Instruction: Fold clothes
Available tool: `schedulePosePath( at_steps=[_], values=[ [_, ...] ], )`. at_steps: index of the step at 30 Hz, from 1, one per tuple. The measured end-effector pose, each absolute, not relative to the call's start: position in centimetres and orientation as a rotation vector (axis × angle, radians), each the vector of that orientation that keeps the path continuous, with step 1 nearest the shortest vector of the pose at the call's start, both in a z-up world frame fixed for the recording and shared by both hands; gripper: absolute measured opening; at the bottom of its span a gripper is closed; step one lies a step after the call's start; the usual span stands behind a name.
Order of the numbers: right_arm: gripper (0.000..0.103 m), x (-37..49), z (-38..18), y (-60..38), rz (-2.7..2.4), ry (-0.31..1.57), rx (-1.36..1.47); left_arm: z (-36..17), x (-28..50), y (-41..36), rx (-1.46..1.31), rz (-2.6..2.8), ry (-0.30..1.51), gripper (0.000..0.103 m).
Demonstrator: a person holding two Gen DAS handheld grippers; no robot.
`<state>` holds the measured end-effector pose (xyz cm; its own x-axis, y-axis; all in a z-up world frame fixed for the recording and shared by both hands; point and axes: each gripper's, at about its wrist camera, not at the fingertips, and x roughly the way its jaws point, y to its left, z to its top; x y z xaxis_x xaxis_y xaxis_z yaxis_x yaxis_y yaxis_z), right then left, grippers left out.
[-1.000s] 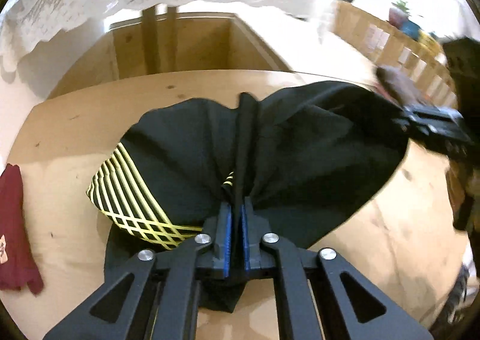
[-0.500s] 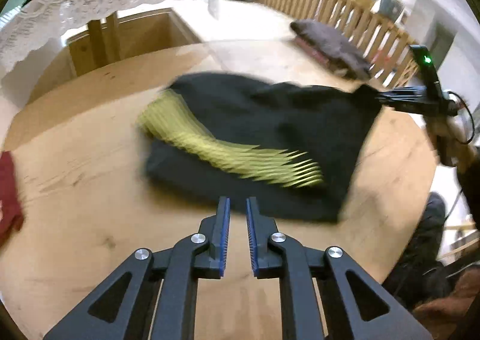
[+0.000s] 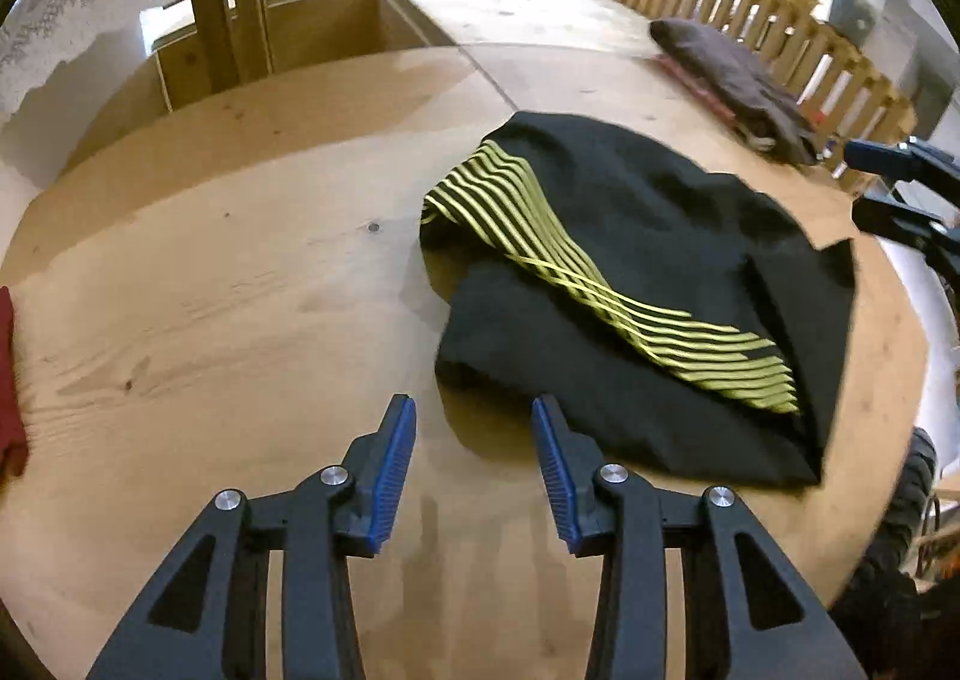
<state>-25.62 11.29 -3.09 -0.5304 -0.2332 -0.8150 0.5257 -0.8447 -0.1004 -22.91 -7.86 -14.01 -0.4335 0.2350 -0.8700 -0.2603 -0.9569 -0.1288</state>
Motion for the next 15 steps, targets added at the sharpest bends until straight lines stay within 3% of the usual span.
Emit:
schedulePosePath(
  at_steps=[8, 14, 15],
  values=[
    [0.069, -31.8, -8.7, 1.6, -2.212, 0.541, 1.334, -16.4, -25.6, -7.9, -1.471, 2.401, -0.062, 0.036],
    [0.067, -33.7, -11.3, 0.4, -2.199, 0.551, 1.407, -16.8, -25.9, -7.7, -1.426, 2.370, -0.058, 0.018],
    [0.057, -33.7, -11.5, 0.4, -2.184, 0.531, 1.406, -16.8, -25.9, -7.8, -1.417, 2.367, -0.068, 0.015]
  ],
)
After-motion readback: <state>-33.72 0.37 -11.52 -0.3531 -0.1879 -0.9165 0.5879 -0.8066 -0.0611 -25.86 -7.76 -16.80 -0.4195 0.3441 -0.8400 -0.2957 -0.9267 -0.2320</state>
